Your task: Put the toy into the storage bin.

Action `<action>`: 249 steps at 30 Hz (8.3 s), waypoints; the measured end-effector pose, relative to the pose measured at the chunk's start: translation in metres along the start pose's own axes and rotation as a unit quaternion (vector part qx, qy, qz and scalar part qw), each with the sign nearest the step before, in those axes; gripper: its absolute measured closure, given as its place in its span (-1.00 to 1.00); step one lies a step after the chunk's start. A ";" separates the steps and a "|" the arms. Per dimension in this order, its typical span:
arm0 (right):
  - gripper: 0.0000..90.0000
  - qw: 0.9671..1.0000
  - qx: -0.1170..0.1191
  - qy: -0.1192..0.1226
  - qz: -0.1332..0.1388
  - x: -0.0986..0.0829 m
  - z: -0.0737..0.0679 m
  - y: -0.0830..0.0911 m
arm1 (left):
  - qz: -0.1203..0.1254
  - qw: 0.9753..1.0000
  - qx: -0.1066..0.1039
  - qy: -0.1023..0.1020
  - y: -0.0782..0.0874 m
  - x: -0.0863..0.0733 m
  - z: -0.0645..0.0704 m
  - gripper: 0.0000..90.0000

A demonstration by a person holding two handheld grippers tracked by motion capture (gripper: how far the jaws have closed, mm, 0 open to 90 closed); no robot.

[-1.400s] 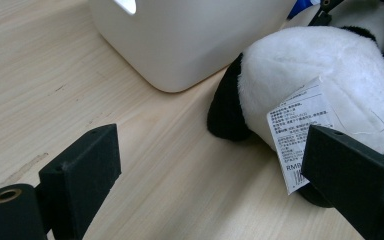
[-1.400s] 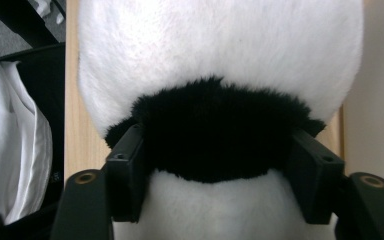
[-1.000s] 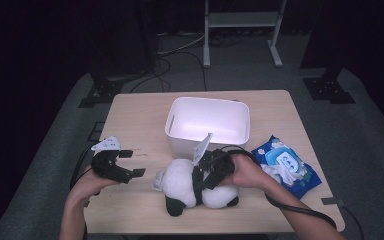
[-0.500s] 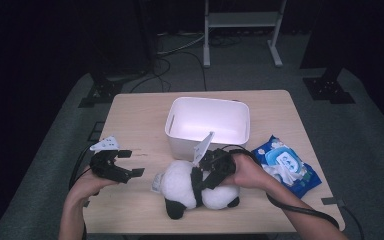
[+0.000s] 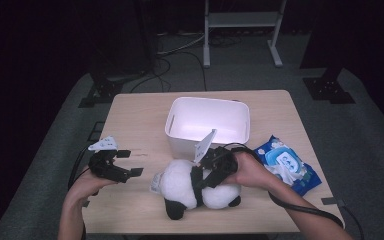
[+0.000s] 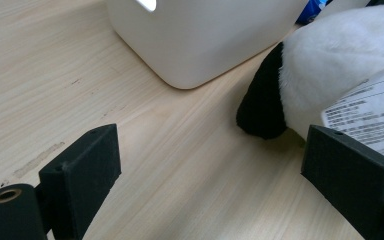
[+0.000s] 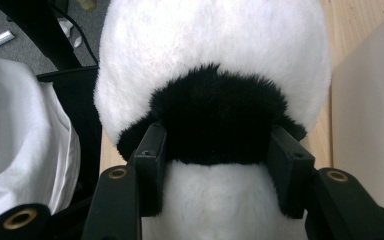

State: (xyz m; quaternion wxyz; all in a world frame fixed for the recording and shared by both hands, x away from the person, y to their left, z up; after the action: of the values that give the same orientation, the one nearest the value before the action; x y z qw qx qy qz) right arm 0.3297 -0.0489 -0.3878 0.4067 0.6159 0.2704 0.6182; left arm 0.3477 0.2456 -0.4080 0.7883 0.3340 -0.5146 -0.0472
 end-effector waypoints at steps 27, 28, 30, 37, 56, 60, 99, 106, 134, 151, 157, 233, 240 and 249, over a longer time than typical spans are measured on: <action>0.12 0.999 -0.011 0.000 0.031 0.029 -0.003 0.073 | 0.006 1.000 0.003 0.012 0.005 -0.006 -0.007 -0.83; 0.12 0.999 -0.011 0.000 0.031 0.029 -0.003 0.073 | 0.006 1.000 0.003 0.012 0.005 -0.006 -0.007 -0.83; 0.12 0.999 -0.015 0.002 0.033 0.033 -0.002 0.081 | 0.007 1.000 0.004 0.016 0.006 -0.008 -0.008 -0.83; 0.12 0.999 -0.030 0.007 0.033 0.044 0.006 0.104 | 0.008 1.000 0.005 0.020 0.007 -0.010 -0.011 -0.83; 0.12 0.997 -0.065 -0.006 0.045 0.063 0.042 0.148 | 0.008 1.000 -0.003 0.025 0.003 -0.011 -0.013 -0.83; 0.12 0.996 -0.070 -0.011 0.046 0.065 0.054 0.151 | 0.008 1.000 -0.003 0.025 0.003 -0.011 -0.014 -0.83; 0.16 0.993 -0.099 -0.058 0.039 0.070 0.164 0.149 | -0.002 0.999 0.004 0.039 0.005 -0.020 -0.021 -0.83; 0.19 0.993 -0.092 -0.070 0.034 0.061 0.179 0.127 | -0.001 0.999 0.004 0.039 0.004 -0.021 -0.021 -0.83; 0.37 0.994 -0.022 -0.104 -0.031 0.013 0.190 -0.001 | -0.003 0.999 0.005 0.041 0.005 -0.022 -0.021 -0.83; 0.61 0.993 -0.009 -0.111 -0.030 0.003 0.181 -0.006 | -0.009 0.999 0.003 0.038 0.003 -0.022 -0.018 -0.83; 0.37 0.992 -0.021 -0.125 -0.024 -0.001 0.181 -0.003 | -0.010 0.999 0.003 0.036 0.002 -0.022 -0.018 -0.83; -0.30 0.973 -0.080 -0.204 0.069 -0.077 0.125 0.104 | -0.023 0.999 -0.007 0.022 -0.010 -0.019 -0.011 -0.83; -0.31 0.971 -0.083 -0.212 0.072 -0.090 0.120 0.108 | -0.024 0.999 -0.008 0.022 -0.010 -0.019 -0.011 -0.83; -0.31 0.968 -0.087 -0.222 0.075 -0.105 0.116 0.109 | -0.022 0.999 -0.007 0.025 -0.009 -0.019 -0.011 -0.83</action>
State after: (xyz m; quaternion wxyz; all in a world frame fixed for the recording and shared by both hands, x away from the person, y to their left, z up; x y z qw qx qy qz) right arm 0.4151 -0.2133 -0.3424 0.4606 0.7186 0.0718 0.5161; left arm 0.3507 0.2518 -0.4312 0.8021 0.3411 -0.4866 -0.0599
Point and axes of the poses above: each handheld gripper's, and its own axes: y roughly backward along the jaws, x roughly out of its top, z roughly to its right, the point moved 4 cm from there along -y, roughly forward along the jaws, and after that the axes turned 10 degrees about -x, right-handed, at the moved point
